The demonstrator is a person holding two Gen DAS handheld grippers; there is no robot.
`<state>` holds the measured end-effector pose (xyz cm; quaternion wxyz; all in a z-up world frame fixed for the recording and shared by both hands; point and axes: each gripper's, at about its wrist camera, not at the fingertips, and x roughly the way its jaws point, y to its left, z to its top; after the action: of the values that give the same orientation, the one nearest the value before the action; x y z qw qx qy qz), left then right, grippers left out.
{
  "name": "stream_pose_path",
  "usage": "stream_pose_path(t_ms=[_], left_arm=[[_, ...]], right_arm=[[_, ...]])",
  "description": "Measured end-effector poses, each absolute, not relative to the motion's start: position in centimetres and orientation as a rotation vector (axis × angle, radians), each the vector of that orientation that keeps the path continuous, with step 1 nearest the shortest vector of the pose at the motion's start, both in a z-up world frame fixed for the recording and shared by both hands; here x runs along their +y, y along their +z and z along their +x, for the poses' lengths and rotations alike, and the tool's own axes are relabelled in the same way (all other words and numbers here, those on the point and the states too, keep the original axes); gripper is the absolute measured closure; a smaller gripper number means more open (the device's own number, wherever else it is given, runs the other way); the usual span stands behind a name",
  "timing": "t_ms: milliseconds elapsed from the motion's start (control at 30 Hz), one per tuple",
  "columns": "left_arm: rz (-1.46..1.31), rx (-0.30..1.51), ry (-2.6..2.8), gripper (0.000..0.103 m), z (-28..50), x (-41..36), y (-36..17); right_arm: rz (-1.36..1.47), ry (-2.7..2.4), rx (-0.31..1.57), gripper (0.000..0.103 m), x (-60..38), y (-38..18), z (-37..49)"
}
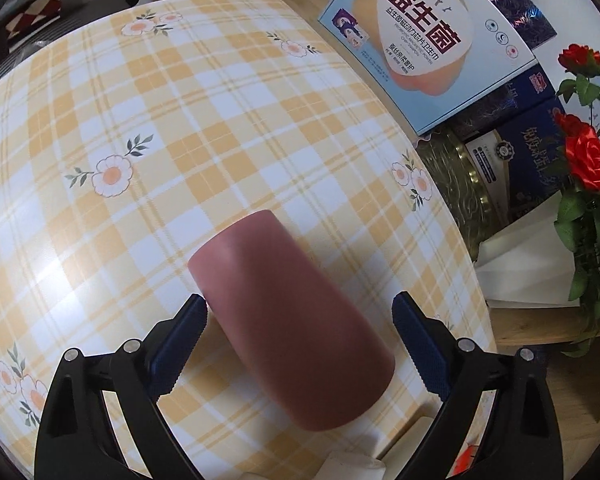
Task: Flip cup upside down
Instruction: 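Close the left gripper around the pink cup's body, then lift the pink cup with the left gripper and carry it toward the right tool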
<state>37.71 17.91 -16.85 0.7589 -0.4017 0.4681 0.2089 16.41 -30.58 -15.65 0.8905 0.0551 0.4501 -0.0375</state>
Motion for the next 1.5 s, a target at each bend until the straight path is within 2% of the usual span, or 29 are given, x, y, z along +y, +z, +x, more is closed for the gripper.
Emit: stream_pose_path(t_ms=[367, 567, 900, 1233, 1500], left_arm=[[-0.724, 1.081, 0.257, 0.034, 37.9, 17.3, -16.8], [-0.681, 1.187, 0.161, 0.035, 36.8, 17.7, -16.9], [-0.562, 1.227, 0.126, 0.035, 39.2, 17.3, -16.7], [-0.586, 1.196, 0.143, 0.037, 39.6, 16.9, -18.6], [-0.536, 1.123, 0.072, 0.037, 37.6, 16.3, -17.6]], right_arm=[[0.134, -0.058, 0.944, 0.014, -30.2, -15.9, 16.9], [0.145, -0.055, 0.953, 0.014, -30.1, -16.3, 16.9], [0.147, -0.055, 0.968, 0.014, -29.9, -16.6, 16.8], [0.147, -0.050, 0.987, 0.014, -29.7, -17.2, 16.9], [0.156, -0.053, 0.978, 0.014, -29.8, -16.8, 16.7]])
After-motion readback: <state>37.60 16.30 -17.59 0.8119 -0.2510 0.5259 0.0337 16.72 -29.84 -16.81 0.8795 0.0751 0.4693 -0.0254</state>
